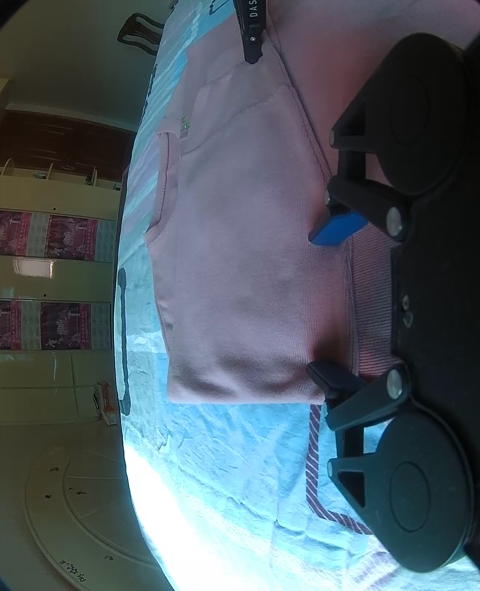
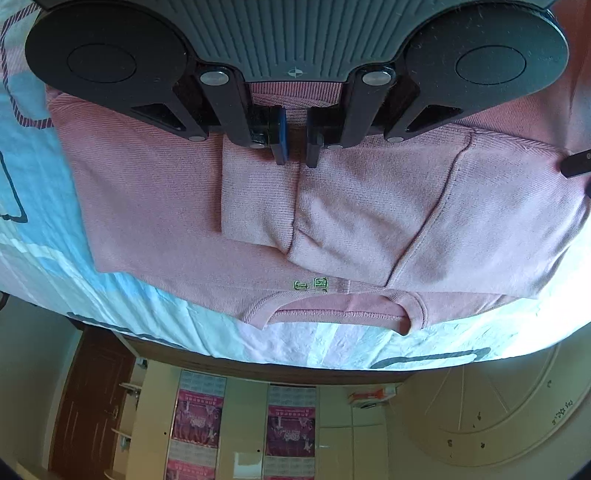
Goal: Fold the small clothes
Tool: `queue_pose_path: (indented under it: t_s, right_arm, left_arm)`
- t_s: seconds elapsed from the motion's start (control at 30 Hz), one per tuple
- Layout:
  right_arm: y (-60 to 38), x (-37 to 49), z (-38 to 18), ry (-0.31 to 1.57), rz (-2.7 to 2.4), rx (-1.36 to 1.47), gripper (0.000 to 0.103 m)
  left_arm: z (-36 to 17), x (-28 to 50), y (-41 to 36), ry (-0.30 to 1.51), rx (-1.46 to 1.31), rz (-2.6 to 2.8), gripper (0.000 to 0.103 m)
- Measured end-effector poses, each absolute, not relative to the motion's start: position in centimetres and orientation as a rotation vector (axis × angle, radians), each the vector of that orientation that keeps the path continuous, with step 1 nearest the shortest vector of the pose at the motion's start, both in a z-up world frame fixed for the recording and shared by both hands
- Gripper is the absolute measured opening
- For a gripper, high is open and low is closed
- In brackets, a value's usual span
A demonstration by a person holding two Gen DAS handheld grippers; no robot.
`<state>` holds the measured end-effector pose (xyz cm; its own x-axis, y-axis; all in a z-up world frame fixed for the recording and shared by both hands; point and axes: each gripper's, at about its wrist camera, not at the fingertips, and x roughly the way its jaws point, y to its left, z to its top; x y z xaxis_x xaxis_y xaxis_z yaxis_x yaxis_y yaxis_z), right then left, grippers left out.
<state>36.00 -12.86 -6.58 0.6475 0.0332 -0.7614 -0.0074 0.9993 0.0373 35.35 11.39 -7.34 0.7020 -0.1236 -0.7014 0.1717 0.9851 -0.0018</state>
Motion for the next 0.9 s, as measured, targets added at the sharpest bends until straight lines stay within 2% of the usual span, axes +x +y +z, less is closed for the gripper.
queue_pose_path:
  t_s: [0.17, 0.27, 0.3, 0.33, 0.4, 0.5, 0.63, 0.73, 0.9]
  right_arm:
    - [-13.6, 35.9, -6.4, 0.867, 0.051, 0.053, 0.008]
    - [-14.9, 34.0, -4.7, 0.827, 0.039, 0.079, 0.009]
    - [-15.6, 33.0, -4.3, 0.815, 0.038, 0.090, 0.015]
    - [-16.4, 31.9, -4.1, 0.810, 0.033, 0.103, 0.030]
    - [-18.1, 29.5, -3.6, 0.797, 0.027, 0.120, 0.044]
    - [-21.2, 25.4, -3.3, 0.817, 0.042, 0.172, 0.044]
    - [-26.1, 19.6, -3.4, 0.869, 0.062, 0.291, 0.044]
    - [-28.8, 15.4, -3.7, 0.894, 0.054, 0.353, 0.044]
    - [-31.4, 9.9, -4.9, 0.937, 0.077, 0.479, 0.044]
  left_arm:
    - [-6.9, 35.4, 10.6, 0.791, 0.099, -0.133, 0.072]
    - [-6.0, 33.8, 10.2, 0.786, 0.116, -0.109, 0.094]
    - [-5.8, 33.0, 10.1, 0.784, 0.127, -0.096, 0.101]
    - [-5.6, 31.9, 9.9, 0.787, 0.137, -0.090, 0.100]
    - [-5.3, 29.9, 9.7, 0.791, 0.138, -0.088, 0.100]
    - [-4.8, 26.0, 10.2, 0.798, 0.115, -0.096, 0.097]
    - [-5.0, 21.0, 12.2, 0.874, 0.031, -0.089, 0.082]
    - [-5.4, 17.7, 13.8, 0.916, -0.020, -0.080, 0.075]
    - [-5.2, 13.7, 16.0, 0.928, -0.223, -0.114, 0.074]
